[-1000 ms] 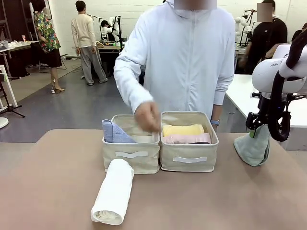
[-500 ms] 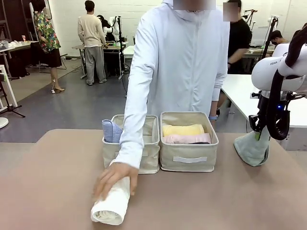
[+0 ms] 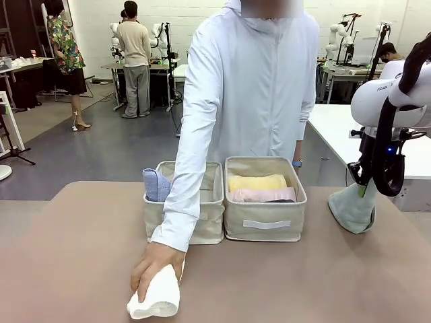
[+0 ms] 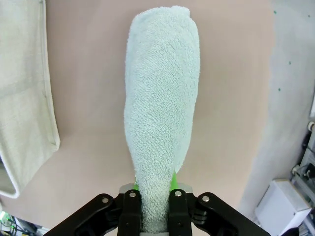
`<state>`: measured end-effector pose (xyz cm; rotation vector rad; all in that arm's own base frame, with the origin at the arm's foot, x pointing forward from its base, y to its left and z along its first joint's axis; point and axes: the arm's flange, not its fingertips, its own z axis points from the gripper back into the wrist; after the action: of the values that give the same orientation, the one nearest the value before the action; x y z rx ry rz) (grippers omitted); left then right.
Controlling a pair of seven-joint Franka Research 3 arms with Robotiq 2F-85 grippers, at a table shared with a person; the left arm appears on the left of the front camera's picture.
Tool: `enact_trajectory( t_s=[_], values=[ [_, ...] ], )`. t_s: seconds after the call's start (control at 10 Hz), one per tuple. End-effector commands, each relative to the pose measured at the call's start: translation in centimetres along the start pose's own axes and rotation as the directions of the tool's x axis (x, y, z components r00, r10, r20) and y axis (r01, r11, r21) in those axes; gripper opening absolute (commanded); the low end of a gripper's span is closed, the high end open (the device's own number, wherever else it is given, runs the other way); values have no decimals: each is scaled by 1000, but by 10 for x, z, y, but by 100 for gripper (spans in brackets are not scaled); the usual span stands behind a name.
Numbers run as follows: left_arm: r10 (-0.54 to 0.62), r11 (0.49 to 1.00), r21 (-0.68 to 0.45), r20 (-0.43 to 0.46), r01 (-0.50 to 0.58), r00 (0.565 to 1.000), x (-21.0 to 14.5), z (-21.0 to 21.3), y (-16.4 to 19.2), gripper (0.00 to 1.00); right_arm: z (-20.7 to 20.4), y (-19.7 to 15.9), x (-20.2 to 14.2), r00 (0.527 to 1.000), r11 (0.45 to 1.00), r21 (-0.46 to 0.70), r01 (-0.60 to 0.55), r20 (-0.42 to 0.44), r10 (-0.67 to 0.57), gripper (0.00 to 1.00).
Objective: Sort the towels based on their folding style.
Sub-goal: Pick up another triangle-folded towel from the table and place it in the left Fabric basket.
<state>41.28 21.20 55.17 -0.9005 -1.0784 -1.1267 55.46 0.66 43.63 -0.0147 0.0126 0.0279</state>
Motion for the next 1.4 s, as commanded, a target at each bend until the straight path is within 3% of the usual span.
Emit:
enact_trajectory(
  t_s=[0.0,0.3,0.7,0.8,0.9,1.1,1.2,1.3],
  values=[
    [-12,1000,5,6,12,1000,2,1,1,100,35,22,-15,991,991,2,-132,-25,132,14],
    [-12,1000,5,6,12,1000,2,1,1,100,114,78,-60,970,963,-136,-232,42,239,14],
    [-12,1000,5,6,12,1000,2,1,1,100,149,161,-70,912,890,-220,-400,5,411,14],
    [-12,1000,5,6,12,1000,2,1,1,100,150,156,-75,907,887,-207,-413,-6,420,14],
    [-12,1000,5,6,12,1000,2,1,1,100,160,122,-102,922,910,-189,-369,51,384,14],
    [-12,1000,5,6,12,1000,2,1,1,100,186,36,-199,902,953,-124,-277,308,302,14],
    [-12,1000,5,6,12,1000,2,1,1,100,196,11,-238,873,964,-84,-252,410,264,14],
    [-12,1000,5,6,12,1000,2,1,1,100,199,0,-256,874,971,-75,-226,425,236,14]
  ],
)
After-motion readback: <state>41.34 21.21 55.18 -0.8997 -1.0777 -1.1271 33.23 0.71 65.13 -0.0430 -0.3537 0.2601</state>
